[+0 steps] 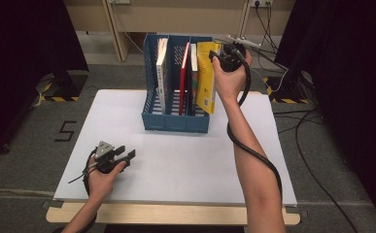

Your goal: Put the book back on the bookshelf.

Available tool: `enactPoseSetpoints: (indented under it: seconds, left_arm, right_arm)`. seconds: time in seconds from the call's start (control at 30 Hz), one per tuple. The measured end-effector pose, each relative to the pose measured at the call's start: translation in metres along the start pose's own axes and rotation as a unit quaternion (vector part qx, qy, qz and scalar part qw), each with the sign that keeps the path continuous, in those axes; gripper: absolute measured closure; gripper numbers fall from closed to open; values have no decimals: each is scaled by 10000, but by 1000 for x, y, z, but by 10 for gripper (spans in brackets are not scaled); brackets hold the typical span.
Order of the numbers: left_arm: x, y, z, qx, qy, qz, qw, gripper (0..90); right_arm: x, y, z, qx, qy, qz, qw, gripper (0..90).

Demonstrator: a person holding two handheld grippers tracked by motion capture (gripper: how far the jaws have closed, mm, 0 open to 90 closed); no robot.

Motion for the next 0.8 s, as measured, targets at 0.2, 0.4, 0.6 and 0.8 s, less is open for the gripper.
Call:
enactPoseSetpoints:
  seconds: [0.2,0.4,0.6,0.8]
  left_arm:
    - [0,0,0,9,5,7,10000,458]
    - [0,0,0,15,10,6,10000,458]
    - [0,0,0,19,10,9,10000,457]
    - [0,0,0,17,1,3,10000,458]
  right_arm:
    - [0,-1,-7,86,3,50,10000,761]
    - [1,-1,-15,141,64,79,9998,761]
    - [3,-3,-22,184,82,101,9997,761]
    - [5,-4,-29,242,72,158,9996,762]
Point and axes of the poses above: each handheld gripper's, and its own axes: z roughly backward along the jaws, x roughly out of its underside, y roughly to its right, the point moved 3 cm from there along -z, roughly forward along the jaws, and after that the axes turned 10 degrees about -y, right-handed, at the moved point
